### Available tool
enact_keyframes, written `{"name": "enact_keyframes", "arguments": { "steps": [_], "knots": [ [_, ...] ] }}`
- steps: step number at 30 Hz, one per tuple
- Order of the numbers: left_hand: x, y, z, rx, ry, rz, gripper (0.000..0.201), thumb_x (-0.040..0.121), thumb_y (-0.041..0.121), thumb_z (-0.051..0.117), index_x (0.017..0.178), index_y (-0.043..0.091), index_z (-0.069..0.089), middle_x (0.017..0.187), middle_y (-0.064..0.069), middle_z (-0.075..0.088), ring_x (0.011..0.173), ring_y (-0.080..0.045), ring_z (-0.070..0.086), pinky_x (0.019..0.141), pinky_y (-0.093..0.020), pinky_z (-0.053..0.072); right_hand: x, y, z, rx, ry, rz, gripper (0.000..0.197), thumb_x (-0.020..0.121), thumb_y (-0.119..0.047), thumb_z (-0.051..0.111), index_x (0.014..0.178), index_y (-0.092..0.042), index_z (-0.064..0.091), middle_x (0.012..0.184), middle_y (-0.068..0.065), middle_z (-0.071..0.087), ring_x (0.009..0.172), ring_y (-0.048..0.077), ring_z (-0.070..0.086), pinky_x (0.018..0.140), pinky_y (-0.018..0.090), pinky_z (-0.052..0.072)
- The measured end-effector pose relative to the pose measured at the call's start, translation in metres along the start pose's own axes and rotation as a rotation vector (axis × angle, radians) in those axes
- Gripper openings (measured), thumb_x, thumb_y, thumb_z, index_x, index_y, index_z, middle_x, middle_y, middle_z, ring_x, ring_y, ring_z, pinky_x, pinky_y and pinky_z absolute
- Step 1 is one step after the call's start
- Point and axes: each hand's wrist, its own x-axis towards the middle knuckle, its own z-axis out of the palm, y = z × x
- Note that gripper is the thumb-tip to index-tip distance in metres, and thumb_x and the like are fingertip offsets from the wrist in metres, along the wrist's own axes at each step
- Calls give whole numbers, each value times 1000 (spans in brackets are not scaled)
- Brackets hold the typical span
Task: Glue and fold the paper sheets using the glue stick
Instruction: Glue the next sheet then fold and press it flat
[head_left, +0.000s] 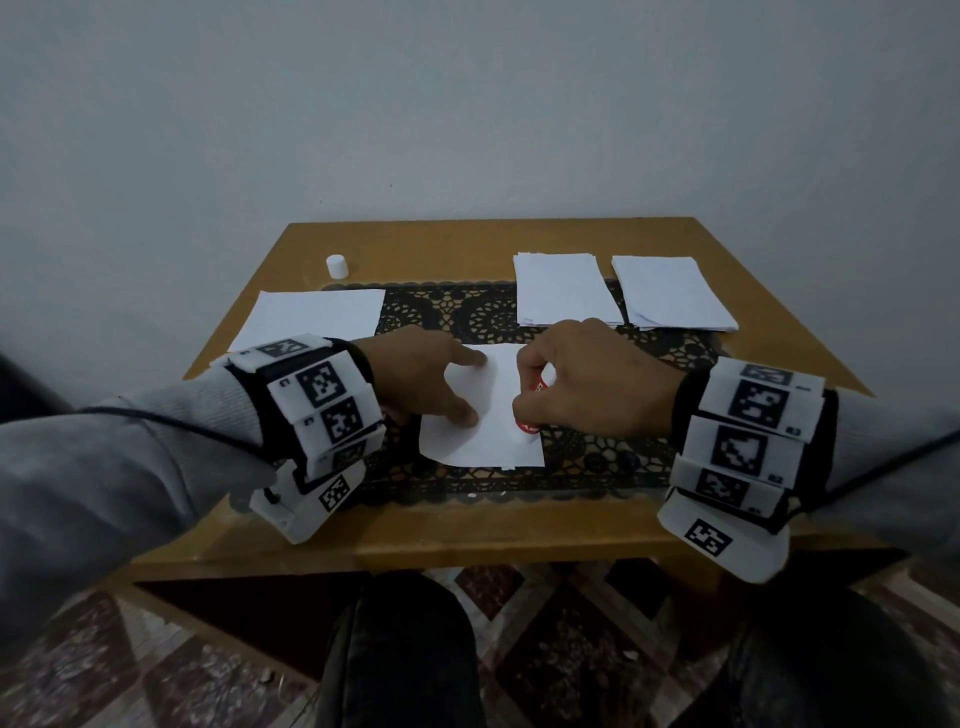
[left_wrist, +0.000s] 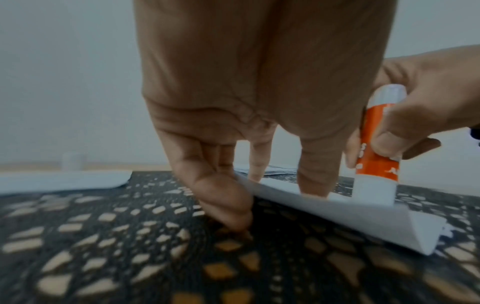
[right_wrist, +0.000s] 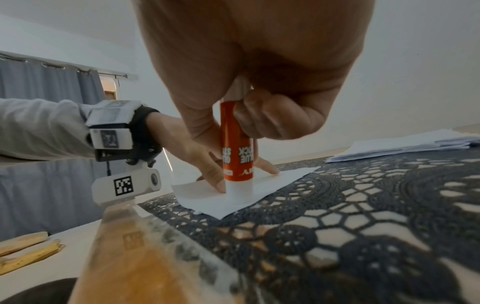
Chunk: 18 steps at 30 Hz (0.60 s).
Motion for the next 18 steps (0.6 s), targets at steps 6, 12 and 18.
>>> {"name": "enact_keyframes", "arguments": {
  "steps": [6, 12, 18],
  "knots": [
    [10, -13, -12, -515, 269, 28, 73, 82, 16, 73, 144, 25, 37, 126, -3, 58, 103, -21, 57, 88, -28, 45, -6, -1, -2, 25, -52, -5, 17, 78, -33, 71, 68, -19, 69, 80, -6, 65, 80, 11, 58, 77, 36, 52],
    [19, -14, -34, -557, 238, 184, 25, 77, 8, 76, 95, 23, 68, 104, -3, 69, 99, -16, 62, 96, -42, 49, -4, 1, -7, 21, -93, -30, 18, 79, -33, 69, 69, -18, 70, 75, -9, 65, 77, 11, 59, 79, 38, 53],
    [12, -11, -52, -456, -169, 221, 27, 79, -1, 70, 90, 23, 76, 102, 0, 74, 92, -18, 68, 76, -23, 55, -1, 6, -22, -19, -127, -50, 19, 79, -31, 67, 67, -16, 69, 75, -6, 65, 72, 11, 59, 71, 34, 52]
  ]
}}
